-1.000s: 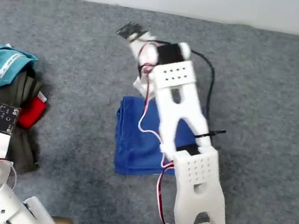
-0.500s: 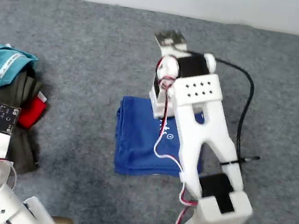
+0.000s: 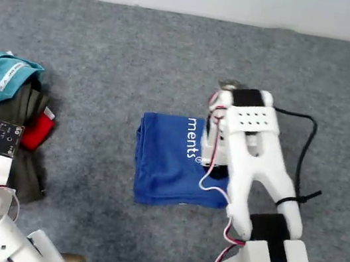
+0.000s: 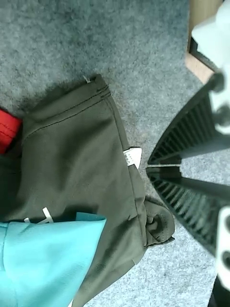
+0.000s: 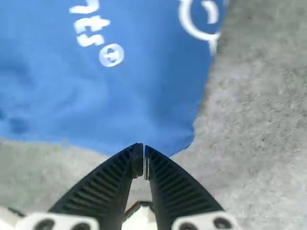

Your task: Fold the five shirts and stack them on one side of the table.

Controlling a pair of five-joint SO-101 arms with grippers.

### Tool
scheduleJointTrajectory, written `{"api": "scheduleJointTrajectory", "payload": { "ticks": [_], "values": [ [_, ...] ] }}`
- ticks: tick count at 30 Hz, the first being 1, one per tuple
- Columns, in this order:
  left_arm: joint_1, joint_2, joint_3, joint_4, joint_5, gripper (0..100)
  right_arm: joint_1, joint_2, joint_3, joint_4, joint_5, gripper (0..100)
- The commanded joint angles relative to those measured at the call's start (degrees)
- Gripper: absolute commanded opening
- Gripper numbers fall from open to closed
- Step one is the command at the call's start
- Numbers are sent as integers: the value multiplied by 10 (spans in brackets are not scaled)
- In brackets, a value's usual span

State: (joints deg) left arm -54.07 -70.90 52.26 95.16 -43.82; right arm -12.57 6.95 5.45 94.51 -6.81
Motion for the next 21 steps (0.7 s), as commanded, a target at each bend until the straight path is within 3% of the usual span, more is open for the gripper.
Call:
{"api": "scheduleJointTrajectory", "payload": {
  "ticks": [1,6,12,18,21],
  "values": [
    [-2,-2,-10,-17,3,15,19,11,40,-53,20,9],
    [-3,-2,-14,-14,3,15,22,65,109,-135,30,9],
    [-3,-2,-14,-17,2,15,6,13,36,-79,27,33],
    [-3,-2,-14,-17,2,15,9,-15,8,-59,26,322],
    [-3,-2,-12,-17,2,15,8,4,6,-69,-2,404]
  ]
}}
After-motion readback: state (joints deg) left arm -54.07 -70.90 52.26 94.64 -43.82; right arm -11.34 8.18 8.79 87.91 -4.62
